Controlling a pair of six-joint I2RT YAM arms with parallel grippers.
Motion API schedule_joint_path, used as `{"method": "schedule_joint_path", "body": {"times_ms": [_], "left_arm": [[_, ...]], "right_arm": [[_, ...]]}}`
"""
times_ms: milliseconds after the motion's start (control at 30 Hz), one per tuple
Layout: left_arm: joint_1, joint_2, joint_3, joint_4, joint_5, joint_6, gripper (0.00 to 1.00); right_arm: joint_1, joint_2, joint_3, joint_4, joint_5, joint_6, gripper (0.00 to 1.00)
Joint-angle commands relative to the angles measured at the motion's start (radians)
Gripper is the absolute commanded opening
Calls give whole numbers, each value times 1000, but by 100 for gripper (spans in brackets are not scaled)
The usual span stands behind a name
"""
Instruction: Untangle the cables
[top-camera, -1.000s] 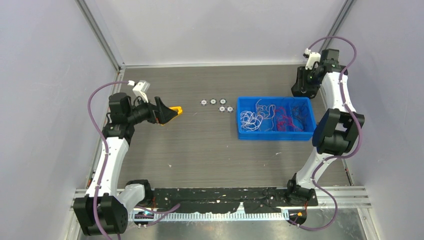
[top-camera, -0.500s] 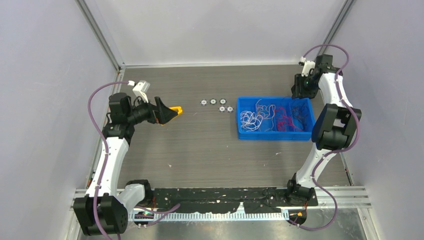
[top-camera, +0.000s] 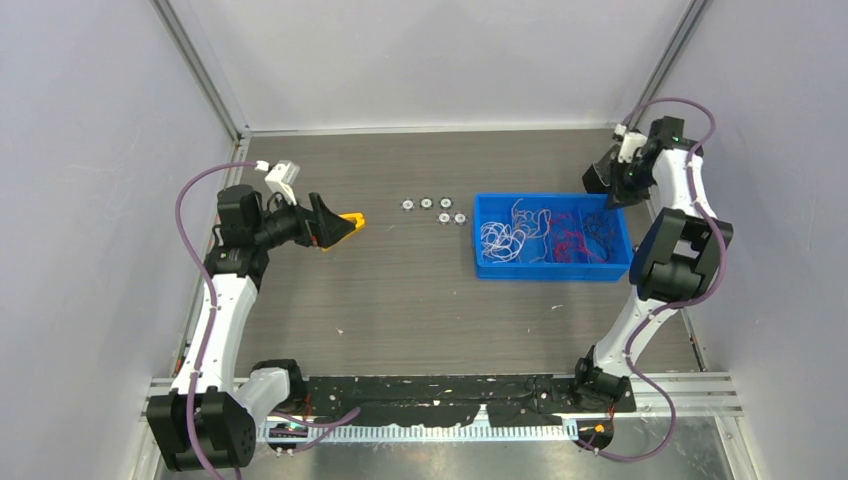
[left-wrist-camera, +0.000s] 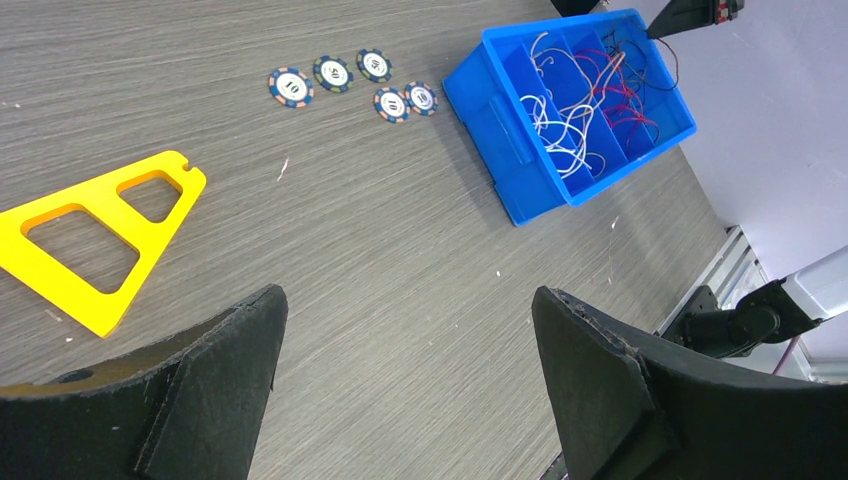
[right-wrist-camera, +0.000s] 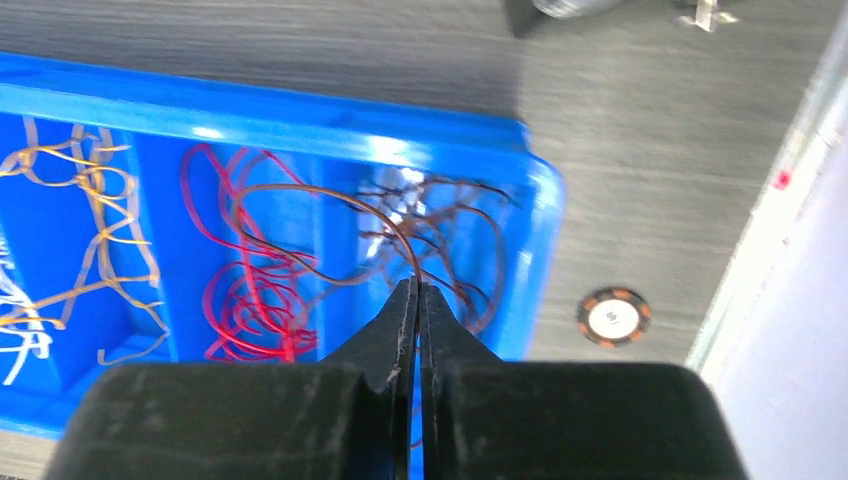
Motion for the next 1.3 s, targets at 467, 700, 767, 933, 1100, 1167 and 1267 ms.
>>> {"method": "schedule_joint_path", "body": {"times_ms": [467,700,767,933,1100,1167,1267], "left_arm": [[-1,36,42,37,-8,-10,94],[-2,30,38,23,-14,2,94],[-2,31,35,25,-14,0,94],[-2,44,27,44,-16,-13,94],[-1,67,34,48,-20,-15,94],[-1,72,41,43,-20,-12,94],[-1,69,48,31,-25,-2,94]], "right_arm": [[58,-130,-308,300,342,-61,5],[79,-152,-306,300,295,-61,5],[80,-159,-315,307,291,-66,5],[96,-111,-334,333,306,-73,6],[137,-21,-360,413,357,-62,5],[155,2,-372,437,372,-56,5],[168,-2,-413,465,389,-50,5]]}}
